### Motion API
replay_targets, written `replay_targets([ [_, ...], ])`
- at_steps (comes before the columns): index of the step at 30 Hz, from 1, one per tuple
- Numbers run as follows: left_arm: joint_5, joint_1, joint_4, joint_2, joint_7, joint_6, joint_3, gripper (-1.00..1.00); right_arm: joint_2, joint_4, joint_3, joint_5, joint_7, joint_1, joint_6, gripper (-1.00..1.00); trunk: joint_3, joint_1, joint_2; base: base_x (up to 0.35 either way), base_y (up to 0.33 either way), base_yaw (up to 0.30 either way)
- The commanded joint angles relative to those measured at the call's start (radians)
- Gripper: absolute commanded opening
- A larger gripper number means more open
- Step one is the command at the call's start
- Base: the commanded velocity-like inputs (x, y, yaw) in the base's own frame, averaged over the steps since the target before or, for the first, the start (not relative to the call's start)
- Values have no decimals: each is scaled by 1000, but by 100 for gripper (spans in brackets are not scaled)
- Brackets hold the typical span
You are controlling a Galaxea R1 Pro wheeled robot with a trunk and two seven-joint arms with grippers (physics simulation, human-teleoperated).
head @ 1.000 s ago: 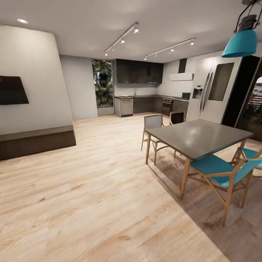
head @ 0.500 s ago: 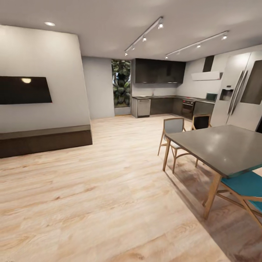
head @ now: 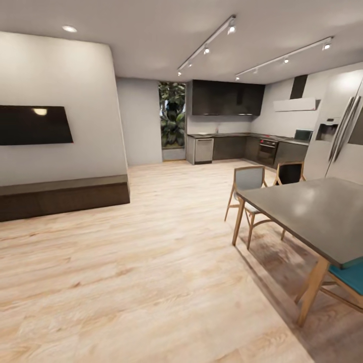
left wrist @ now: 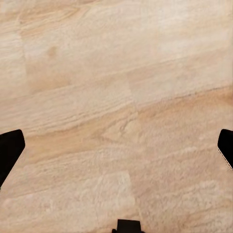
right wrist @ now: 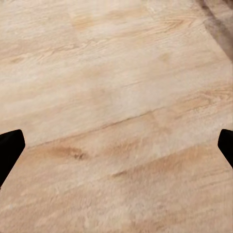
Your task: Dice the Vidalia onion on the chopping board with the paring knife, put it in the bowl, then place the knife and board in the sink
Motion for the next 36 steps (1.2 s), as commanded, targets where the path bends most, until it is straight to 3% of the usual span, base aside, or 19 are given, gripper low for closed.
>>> replay_targets([
  [1,2,-1,1,-1,0,-3,0,100,0,1,0,0,-2,-1,-3,100,-1,1,0,345,0,0],
  [36,2,-1,2,0,0,-5,0,100,0,1,0,0,-2,-1,-3,100,-1,1,0,345,0,0],
])
